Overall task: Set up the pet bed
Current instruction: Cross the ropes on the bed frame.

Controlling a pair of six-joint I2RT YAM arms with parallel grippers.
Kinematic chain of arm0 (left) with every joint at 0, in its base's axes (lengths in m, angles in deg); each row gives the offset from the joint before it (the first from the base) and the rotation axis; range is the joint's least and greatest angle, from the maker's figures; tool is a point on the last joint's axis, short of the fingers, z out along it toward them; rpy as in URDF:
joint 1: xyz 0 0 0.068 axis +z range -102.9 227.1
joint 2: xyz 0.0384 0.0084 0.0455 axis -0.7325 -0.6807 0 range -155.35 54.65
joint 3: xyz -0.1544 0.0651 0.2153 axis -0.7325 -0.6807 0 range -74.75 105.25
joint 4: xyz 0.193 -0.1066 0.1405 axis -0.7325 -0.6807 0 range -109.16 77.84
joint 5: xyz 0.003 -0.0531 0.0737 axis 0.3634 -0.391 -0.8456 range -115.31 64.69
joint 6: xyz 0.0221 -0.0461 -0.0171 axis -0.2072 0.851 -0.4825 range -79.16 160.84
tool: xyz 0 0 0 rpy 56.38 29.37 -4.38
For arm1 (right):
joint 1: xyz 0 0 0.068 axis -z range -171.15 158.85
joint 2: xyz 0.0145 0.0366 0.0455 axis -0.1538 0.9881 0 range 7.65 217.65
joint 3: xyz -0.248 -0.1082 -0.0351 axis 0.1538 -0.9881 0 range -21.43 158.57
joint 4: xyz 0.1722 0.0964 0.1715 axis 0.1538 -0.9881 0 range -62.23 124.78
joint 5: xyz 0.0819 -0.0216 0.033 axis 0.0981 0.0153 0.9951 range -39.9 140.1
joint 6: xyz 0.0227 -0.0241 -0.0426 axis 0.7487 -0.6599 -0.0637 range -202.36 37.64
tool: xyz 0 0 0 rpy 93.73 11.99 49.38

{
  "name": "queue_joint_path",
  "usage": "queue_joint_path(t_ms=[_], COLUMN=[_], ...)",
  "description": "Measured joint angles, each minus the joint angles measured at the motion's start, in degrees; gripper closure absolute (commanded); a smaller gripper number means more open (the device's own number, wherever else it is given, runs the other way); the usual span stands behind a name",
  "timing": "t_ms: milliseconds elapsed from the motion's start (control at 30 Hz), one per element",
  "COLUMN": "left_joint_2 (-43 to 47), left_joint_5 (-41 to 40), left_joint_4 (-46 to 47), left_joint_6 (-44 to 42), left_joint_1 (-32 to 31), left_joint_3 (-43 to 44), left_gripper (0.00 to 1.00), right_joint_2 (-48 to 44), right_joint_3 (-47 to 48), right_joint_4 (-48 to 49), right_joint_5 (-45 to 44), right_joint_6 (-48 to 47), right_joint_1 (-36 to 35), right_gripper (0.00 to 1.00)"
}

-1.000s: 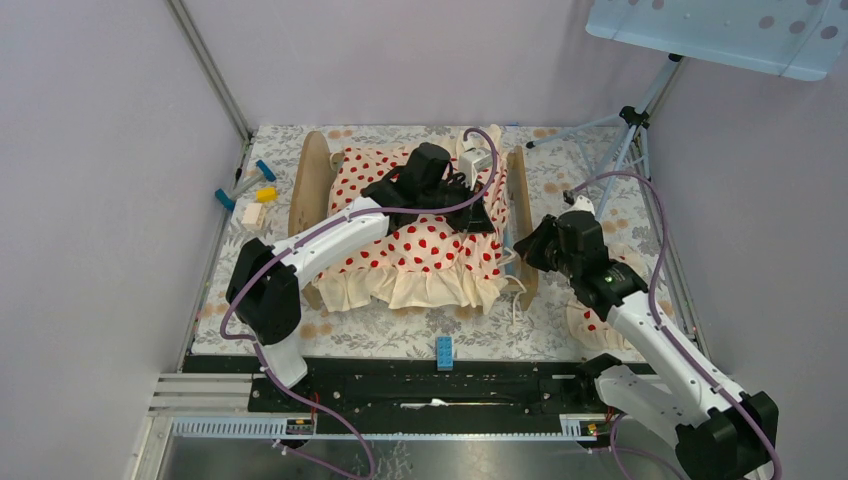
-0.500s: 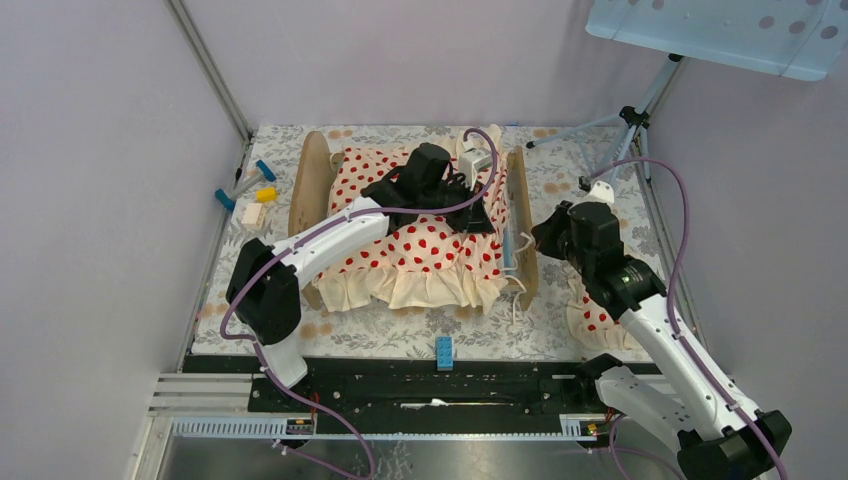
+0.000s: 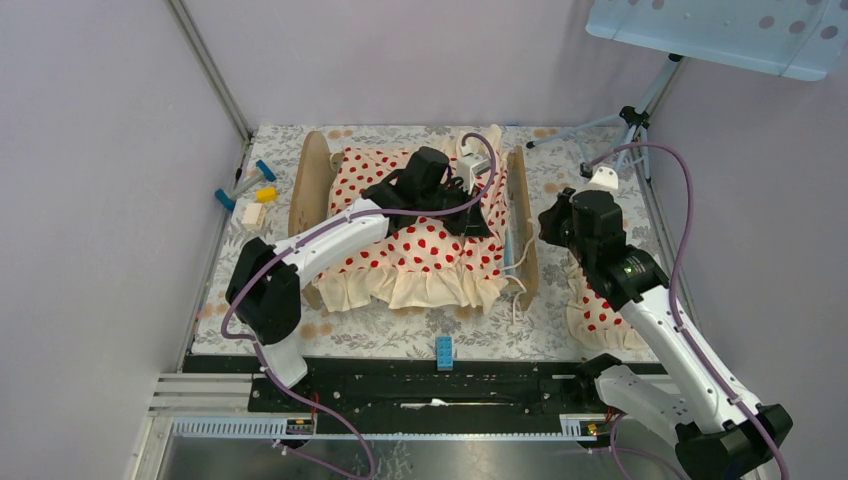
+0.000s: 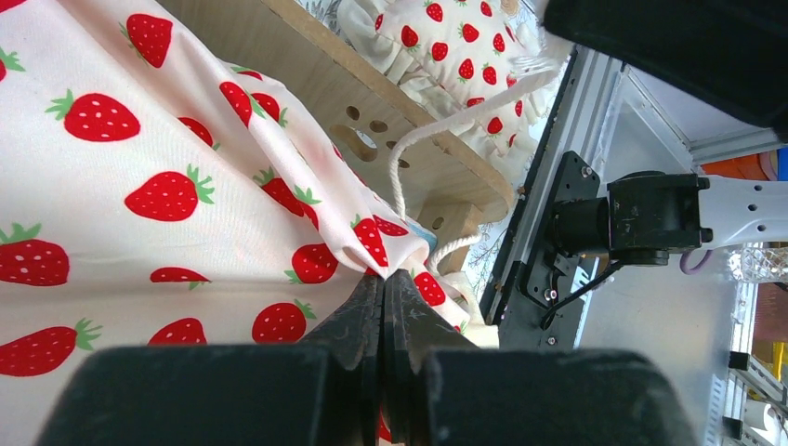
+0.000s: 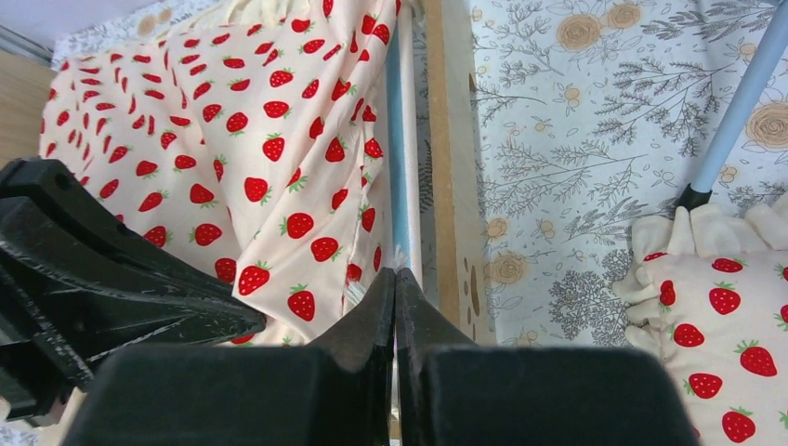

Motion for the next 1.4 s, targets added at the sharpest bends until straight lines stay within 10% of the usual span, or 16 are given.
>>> queue_joint_path(t_ms=[633, 1067, 1400], left_joint_2=[0.0, 0.0, -0.1], left_joint_5=[0.1, 0.7, 1.0], left_joint_4=[0.4, 0.9, 1.5], left_joint_6=[0.4, 1.4, 1.8], left_joint_1=[0.0, 0.0, 0.0], left_joint_3=[0.0, 0.0, 0.0], left_gripper=[1.0, 1.0, 1.0], right_joint_2=[9.8, 12.9, 12.0], right_joint_3=[-2.6, -2.6, -2.4], right_joint_4=[6.1, 8.1, 7.8], right_joint_5=[2.2, 1.8, 1.6], right_joint_6=[-2.6, -3.7, -4.2], right_joint_1=[0.0, 0.0, 0.0], right_gripper=[0.97, 0.6, 0.52])
